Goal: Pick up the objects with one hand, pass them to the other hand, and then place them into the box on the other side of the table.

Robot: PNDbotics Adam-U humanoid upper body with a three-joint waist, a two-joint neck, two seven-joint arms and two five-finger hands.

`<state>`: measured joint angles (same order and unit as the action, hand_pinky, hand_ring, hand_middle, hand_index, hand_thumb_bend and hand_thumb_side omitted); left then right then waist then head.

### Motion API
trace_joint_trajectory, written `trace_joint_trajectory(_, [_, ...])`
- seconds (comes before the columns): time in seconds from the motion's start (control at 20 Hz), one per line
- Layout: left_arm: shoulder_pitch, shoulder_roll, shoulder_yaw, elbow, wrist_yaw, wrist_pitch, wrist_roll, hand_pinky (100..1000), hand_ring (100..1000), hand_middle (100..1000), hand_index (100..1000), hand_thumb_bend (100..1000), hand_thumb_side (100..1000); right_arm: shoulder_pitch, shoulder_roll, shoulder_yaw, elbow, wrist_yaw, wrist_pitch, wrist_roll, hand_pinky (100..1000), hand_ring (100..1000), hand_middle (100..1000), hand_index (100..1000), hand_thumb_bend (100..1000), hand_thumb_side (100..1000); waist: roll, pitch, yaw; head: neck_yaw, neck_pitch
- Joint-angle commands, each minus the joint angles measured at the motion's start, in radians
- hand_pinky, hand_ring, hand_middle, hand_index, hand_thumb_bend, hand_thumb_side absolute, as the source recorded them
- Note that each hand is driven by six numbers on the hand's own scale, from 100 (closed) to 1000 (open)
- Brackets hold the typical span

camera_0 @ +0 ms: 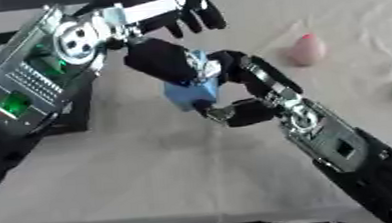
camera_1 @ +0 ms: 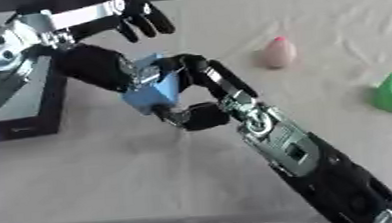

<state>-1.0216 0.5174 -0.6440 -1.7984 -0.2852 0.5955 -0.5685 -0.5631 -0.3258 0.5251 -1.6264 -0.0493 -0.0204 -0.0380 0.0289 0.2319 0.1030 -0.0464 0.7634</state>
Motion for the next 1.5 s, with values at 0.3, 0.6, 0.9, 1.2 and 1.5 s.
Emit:
trace_joint_trajectory(0.3, [-0.032,-0.017,0.015,0.008,-0.167,0.041,-0.165,886,878,794,845,367,447,-0.017,0.007,-0.001,-0.005,0.004,-0.008,0.0,646,626,552,607,100,100,-0.002,-0.023,0.001,0.0,0.007])
trace_joint_trajectory(0.6, [-0.036,-0.032,0.009,0.016,-0.196,0.059,-0.19,871,869,789,839,338,464,-0.025,0.019,0.011,-0.002,0.001,-0.017,0.009,646,626,553,608,100,100,-0.003,-0.022,0.0,0.002,0.007])
trace_joint_trajectory(0.9, [-0.032,-0.03,0.005,0.038,-0.22,0.086,-0.207,894,888,802,864,344,331,-0.026,0.018,0.014,-0.004,0.0,-0.01,-0.003,630,614,541,596,100,100,-0.004,-0.023,0.0,0.004,0.007])
trace_joint_trajectory(1.2, [-0.024,-0.023,0.012,0.058,-0.264,0.074,-0.272,922,902,800,878,443,343,-0.023,0.012,0.015,-0.009,0.014,-0.012,-0.016,627,616,549,594,100,100,-0.004,-0.023,0.002,0.006,0.007])
trace_joint_trajectory(1.5, [-0.016,-0.022,0.014,0.089,-0.277,0.068,-0.302,933,907,805,881,424,344,-0.022,0.012,0.017,-0.007,0.017,-0.016,-0.029,625,619,548,591,100,100,-0.004,-0.022,0.001,0.007,0.007])
